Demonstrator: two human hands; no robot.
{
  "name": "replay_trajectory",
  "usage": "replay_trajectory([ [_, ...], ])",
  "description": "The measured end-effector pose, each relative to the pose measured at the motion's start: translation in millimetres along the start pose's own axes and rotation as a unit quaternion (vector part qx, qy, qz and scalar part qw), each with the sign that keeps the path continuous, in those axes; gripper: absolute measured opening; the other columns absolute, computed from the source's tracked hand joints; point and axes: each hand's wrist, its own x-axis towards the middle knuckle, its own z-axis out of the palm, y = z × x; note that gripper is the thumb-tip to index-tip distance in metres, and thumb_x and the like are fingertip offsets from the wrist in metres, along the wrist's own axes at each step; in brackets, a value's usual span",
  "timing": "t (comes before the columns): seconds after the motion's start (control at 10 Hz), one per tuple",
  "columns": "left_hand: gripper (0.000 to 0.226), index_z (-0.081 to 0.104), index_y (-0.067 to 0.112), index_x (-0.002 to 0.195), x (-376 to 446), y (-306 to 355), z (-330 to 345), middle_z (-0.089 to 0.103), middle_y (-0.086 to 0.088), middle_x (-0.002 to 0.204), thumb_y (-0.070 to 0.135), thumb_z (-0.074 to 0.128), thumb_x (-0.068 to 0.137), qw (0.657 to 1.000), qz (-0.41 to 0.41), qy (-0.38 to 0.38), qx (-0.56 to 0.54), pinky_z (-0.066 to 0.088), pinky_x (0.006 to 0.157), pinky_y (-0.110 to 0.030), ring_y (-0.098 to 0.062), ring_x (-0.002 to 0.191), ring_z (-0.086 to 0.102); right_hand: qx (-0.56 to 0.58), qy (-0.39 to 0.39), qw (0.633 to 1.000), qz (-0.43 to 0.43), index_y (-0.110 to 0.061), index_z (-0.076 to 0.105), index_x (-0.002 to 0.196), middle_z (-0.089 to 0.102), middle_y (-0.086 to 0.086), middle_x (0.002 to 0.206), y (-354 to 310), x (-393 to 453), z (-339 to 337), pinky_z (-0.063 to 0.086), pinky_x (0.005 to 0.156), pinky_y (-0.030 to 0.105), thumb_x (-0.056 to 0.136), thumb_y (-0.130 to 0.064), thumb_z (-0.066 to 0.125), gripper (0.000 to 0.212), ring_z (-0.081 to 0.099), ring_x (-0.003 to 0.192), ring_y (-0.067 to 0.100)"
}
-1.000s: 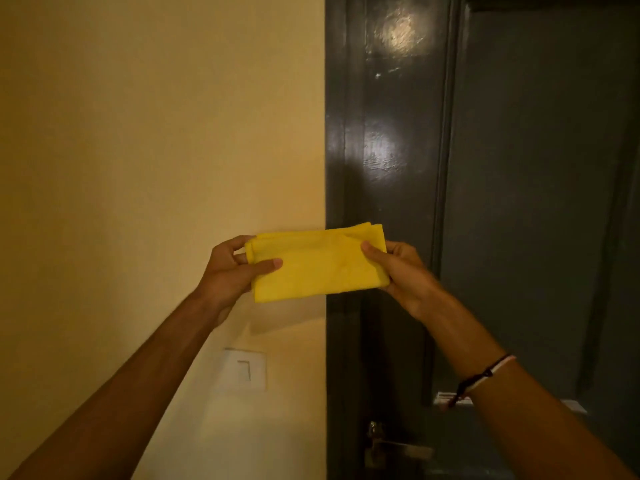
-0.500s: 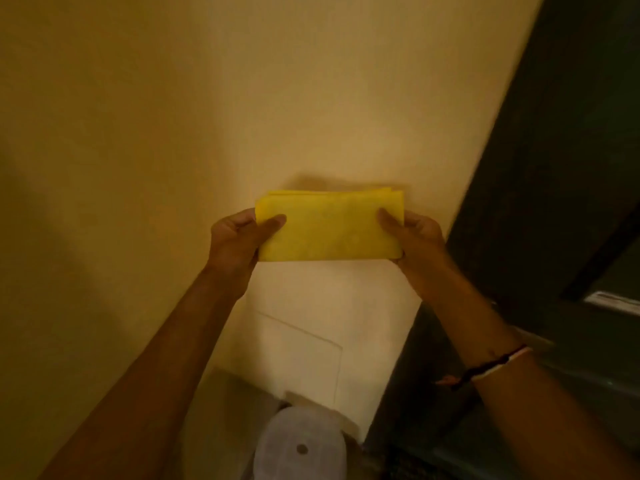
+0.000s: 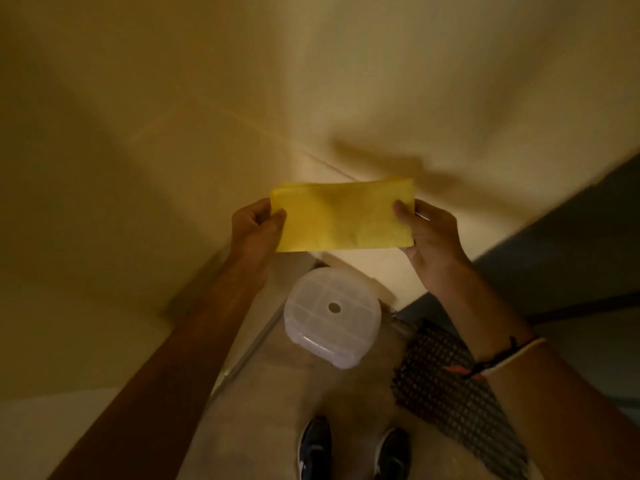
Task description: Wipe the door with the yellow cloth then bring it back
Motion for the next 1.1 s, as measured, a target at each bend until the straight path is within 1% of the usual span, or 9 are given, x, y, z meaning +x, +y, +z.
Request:
replay_trajectory([
  [0.1, 0.042, 0.056, 0.002, 0.135, 17.8, -55.3, 4.4, 0.063, -0.011, 0.125, -0.004, 0.047, 0.094, 0.999, -0.033, 0.006, 0.028, 0.051, 0.1, -0.042, -0.027, 0.114, 0.062, -0.021, 0.002, 0.999, 0.048, -0.005, 0.065, 0.119, 0.065, 0.019, 0.127, 58.5, 25.2, -4.9, 0.049, 0.104, 0.051, 0.095, -0.006, 0.058, 0.025, 0.062, 0.119, 0.034],
  [0.2, 0.044, 0.053, 0.001, 0.138, 36.6, -106.3, 12.3, 0.059, -0.007, 0.12, -0.005, 0.044, 0.095, 0.997, -0.062, 0.014, 0.051, 0.049, 0.093, -0.035, -0.022, 0.107, 0.057, -0.045, 0.009, 0.996, 0.074, -0.01, 0.068, 0.113, 0.068, 0.013, 0.119, 113.2, 49.8, -11.9, 0.05, 0.103, 0.048, 0.095, -0.007, 0.056, 0.022, 0.062, 0.115, 0.031],
  [0.3, 0.045, 0.056, 0.001, 0.135, 56.6, -159.1, 19.6, 0.06, -0.005, 0.113, -0.008, 0.044, 0.093, 0.994, -0.078, 0.026, 0.067, 0.053, 0.078, -0.027, -0.018, 0.096, 0.061, -0.08, 0.019, 0.992, 0.096, -0.024, 0.069, 0.092, 0.07, -0.002, 0.098, 166.1, 72.0, -19.1, 0.052, 0.097, 0.042, 0.095, -0.008, 0.057, 0.021, 0.065, 0.1, 0.02],
  [0.4, 0.043, 0.059, -0.002, 0.131, 70.0, -211.3, 25.5, 0.064, -0.009, 0.113, -0.009, 0.048, 0.09, 0.99, -0.115, 0.04, 0.071, 0.055, 0.091, -0.04, -0.024, 0.101, 0.064, -0.12, 0.035, 0.986, 0.112, -0.016, 0.071, 0.105, 0.07, 0.006, 0.11, 216.7, 89.5, -32.4, 0.047, 0.106, 0.049, 0.095, -0.01, 0.057, 0.018, 0.064, 0.111, 0.027],
  [0.5, 0.042, 0.063, -0.003, 0.125, 79.8, -265.7, 33.1, 0.068, -0.022, 0.121, -0.011, 0.051, 0.086, 0.982, -0.163, 0.052, 0.08, 0.053, 0.1, -0.052, -0.036, 0.111, 0.065, -0.163, 0.054, 0.977, 0.126, -0.006, 0.065, 0.123, 0.068, 0.01, 0.12, 265.8, 104.0, -46.2, 0.047, 0.107, 0.048, 0.094, -0.008, 0.058, 0.03, 0.061, 0.118, 0.03],
  [0.6, 0.04, 0.065, -0.001, 0.123, 85.3, -314.5, 41.2, 0.068, -0.025, 0.121, -0.008, 0.055, 0.085, 0.975, -0.186, 0.064, 0.102, 0.055, 0.093, -0.044, -0.038, 0.111, 0.065, -0.194, 0.056, 0.969, 0.141, -0.002, 0.065, 0.122, 0.067, 0.012, 0.111, 305.9, 113.8, -55.1, 0.05, 0.102, 0.042, 0.094, -0.004, 0.058, 0.029, 0.063, 0.114, 0.032],
  [0.8, 0.037, 0.064, 0.005, 0.118, 93.6, -376.7, 51.9, 0.071, -0.024, 0.112, -0.007, 0.059, 0.083, 0.971, -0.169, 0.062, 0.157, 0.059, 0.082, -0.047, -0.038, 0.101, 0.069, -0.224, 0.055, 0.96, 0.16, -0.001, 0.059, 0.128, 0.064, 0.02, 0.123, 364.3, 141.4, -66.0, 0.047, 0.071, 0.026, 0.093, 0.0, 0.057, 0.035, 0.06, 0.099, 0.024],
  [1.0, 0.055, 0.057, 0.012, 0.131, 95.4, -403.7, 51.1, 0.067, -0.02, 0.124, -0.011, 0.048, 0.083, 0.969, -0.165, 0.035, 0.181, 0.055, 0.073, -0.035, -0.029, 0.104, 0.065, -0.283, 0.059, 0.936, 0.198, -0.005, 0.051, 0.136, 0.056, 0.019, 0.137, 395.1, 154.5, -71.5, 0.045, 0.082, 0.032, 0.092, 0.009, 0.045, 0.047, 0.057, 0.121, 0.033],
  [1.1, 0.061, 0.043, 0.011, 0.146, 84.3, -400.5, 53.8, 0.05, -0.018, 0.148, -0.006, 0.047, 0.088, 0.966, -0.136, -0.003, 0.221, 0.048, 0.106, -0.046, -0.032, 0.133, 0.052, -0.369, 0.04, 0.914, 0.163, -0.009, 0.041, 0.143, 0.053, 0.016, 0.141, 391.9, 146.1, -70.7, 0.046, 0.091, 0.035, 0.089, 0.005, 0.047, 0.056, 0.052, 0.127, 0.032],
])
